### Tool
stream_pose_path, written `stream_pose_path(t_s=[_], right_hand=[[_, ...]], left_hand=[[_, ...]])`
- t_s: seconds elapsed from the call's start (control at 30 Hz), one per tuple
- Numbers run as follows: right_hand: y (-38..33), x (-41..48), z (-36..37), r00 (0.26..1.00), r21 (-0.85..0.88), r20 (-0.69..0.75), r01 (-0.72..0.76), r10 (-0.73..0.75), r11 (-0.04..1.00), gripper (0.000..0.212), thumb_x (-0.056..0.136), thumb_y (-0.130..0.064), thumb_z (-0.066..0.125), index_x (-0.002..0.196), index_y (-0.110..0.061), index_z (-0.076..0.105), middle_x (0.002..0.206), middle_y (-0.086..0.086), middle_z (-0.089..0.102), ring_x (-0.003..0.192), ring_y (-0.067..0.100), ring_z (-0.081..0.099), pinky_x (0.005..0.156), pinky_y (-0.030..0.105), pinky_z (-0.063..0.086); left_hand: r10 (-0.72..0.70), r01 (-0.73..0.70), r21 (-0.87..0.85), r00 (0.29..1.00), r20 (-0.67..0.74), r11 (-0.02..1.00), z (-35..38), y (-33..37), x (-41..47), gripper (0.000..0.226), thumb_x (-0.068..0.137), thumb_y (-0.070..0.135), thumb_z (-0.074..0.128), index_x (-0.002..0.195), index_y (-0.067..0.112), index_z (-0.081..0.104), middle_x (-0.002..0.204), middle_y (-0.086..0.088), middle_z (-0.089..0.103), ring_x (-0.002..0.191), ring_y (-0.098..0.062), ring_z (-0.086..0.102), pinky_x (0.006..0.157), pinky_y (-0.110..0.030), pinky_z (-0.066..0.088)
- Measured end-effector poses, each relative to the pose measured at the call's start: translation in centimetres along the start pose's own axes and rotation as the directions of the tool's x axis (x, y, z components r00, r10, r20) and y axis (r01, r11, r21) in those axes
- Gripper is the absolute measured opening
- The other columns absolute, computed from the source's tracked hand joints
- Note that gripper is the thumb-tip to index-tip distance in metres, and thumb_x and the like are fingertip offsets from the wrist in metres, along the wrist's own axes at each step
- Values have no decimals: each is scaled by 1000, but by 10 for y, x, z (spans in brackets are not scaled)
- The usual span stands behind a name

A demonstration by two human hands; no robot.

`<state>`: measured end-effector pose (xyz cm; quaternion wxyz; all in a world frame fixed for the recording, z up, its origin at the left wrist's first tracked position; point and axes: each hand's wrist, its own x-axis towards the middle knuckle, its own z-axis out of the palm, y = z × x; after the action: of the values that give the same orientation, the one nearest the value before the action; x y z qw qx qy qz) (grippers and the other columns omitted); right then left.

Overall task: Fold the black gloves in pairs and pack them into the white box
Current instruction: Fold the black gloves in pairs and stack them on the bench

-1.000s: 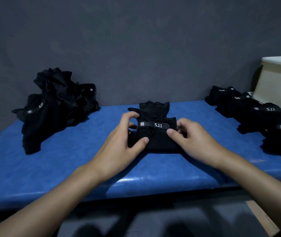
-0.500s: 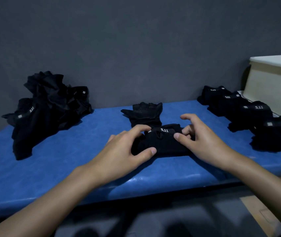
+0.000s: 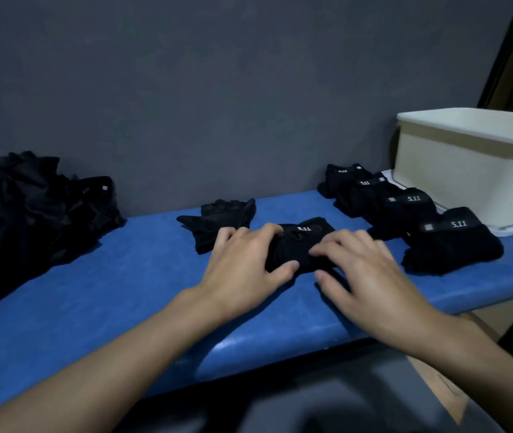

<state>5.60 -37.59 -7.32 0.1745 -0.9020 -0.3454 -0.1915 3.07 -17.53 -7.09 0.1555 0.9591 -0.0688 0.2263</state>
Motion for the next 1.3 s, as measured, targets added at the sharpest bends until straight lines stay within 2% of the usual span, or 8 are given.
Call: stream_pose_path(t_s=[0.07, 0.17, 0.4, 0.6, 0.77, 1.0, 1.17, 1.3], right_hand=[[3, -2, 3, 991, -54, 125, -47, 53, 997, 46, 94, -51, 42, 136, -32, 46, 133, -15, 40, 125, 11, 33, 101, 32, 31], [9, 4, 5, 972, -70, 214, -82, 95, 994, 57, 96, -53, 38, 148, -31, 30, 150, -11, 25, 139, 10, 16, 112, 33, 21], [23, 41, 22, 934, -12, 327, -150, 146, 989, 65, 98, -53, 35, 154, -24, 18, 162, -3, 9, 149, 13, 1, 121, 38, 9], [35, 76, 39, 923, 32, 324, -228, 205, 973, 63, 98, -52, 37, 153, -23, 22, 162, -3, 9, 149, 15, -2, 120, 40, 9], [32, 95, 49, 945, -15, 193, -268, 266, 963, 54, 98, -50, 38, 145, -23, 34, 150, -1, 25, 138, 19, 19, 108, 39, 23], [39, 117, 60, 923, 48, 233, -326, 307, 944, 58, 99, -46, 40, 148, -16, 29, 159, 2, 18, 145, 19, 17, 116, 39, 18], [45, 124, 67, 917, 49, 240, -338, 317, 940, 62, 100, -44, 39, 152, -16, 21, 162, 1, 10, 149, 15, 10, 119, 38, 12], [46, 127, 67, 911, 63, 252, -352, 326, 934, 65, 100, -45, 41, 154, -16, 18, 163, 0, 6, 149, 17, 11, 120, 37, 11]], left_hand=[[20, -21, 43, 1000, 16, 999, 5, 1, 10, 52, 89, 59, 57, 131, 29, 51, 113, 12, 65, 112, -11, 53, 106, -31, 22], [34, -37, 101, 999, 31, 994, 10, 0, 26, 49, 90, 59, 55, 127, 27, 52, 103, 12, 64, 108, -12, 54, 106, -33, 19], [-33, 19, 162, 996, 85, 987, 22, -20, 70, 53, 91, 59, 52, 131, 24, 50, 112, 6, 65, 116, -16, 54, 112, -38, 12], [-59, 35, 223, 993, 103, 974, 35, -37, 104, 53, 91, 61, 50, 129, 25, 50, 114, 6, 65, 116, -19, 55, 115, -43, 11], [-108, 83, 203, 987, 116, 976, 44, -47, 127, 51, 90, 63, 50, 128, 28, 50, 116, 7, 65, 116, -18, 55, 113, -46, 17], [-119, 101, 161, 987, 106, 982, 52, -59, 148, 52, 91, 60, 52, 130, 25, 49, 113, 7, 66, 113, -18, 57, 105, -41, 23], [-140, 125, 113, 981, 136, 986, 54, -66, 154, 62, 93, 58, 53, 146, 27, 40, 132, 3, 62, 126, -19, 53, 106, -43, 26], [-161, 150, 77, 975, 156, 986, 55, -69, 157, 64, 94, 56, 54, 149, 27, 36, 139, 2, 58, 131, -20, 49, 109, -48, 28]])
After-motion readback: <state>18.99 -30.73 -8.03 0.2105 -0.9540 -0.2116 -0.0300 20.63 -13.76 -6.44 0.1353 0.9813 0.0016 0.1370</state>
